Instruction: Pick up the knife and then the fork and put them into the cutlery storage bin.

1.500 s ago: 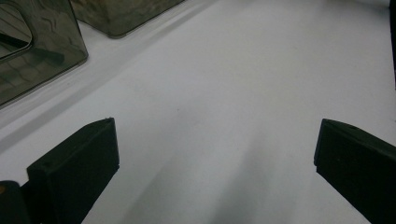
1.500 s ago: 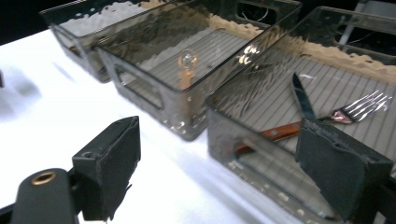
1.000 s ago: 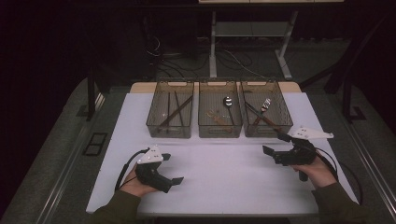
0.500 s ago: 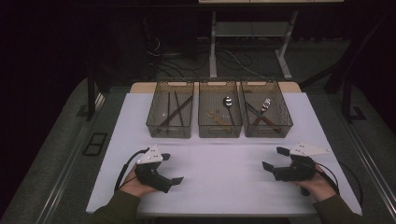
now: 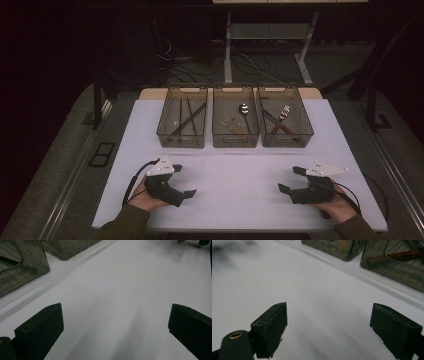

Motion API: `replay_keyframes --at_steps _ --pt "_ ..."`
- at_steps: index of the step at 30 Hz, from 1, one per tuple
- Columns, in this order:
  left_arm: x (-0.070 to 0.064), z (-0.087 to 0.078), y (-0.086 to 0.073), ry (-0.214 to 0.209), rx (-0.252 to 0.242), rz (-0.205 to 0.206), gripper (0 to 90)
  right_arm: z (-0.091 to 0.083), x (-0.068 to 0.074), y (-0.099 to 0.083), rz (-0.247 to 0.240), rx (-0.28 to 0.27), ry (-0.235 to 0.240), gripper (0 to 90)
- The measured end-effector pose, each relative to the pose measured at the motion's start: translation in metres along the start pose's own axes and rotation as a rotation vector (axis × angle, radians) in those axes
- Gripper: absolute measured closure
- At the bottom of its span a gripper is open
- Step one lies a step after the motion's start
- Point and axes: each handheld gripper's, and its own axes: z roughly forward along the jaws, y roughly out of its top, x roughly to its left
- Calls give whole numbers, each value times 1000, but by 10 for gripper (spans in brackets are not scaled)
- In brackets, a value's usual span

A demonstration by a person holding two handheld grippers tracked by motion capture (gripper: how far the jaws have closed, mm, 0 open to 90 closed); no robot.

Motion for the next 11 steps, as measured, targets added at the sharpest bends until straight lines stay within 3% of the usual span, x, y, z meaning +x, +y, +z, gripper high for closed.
replay_keyframes --at_steps 11 --pt "-1 0 0 1 3 10 0 3 0 -2 -20 21 5 143"
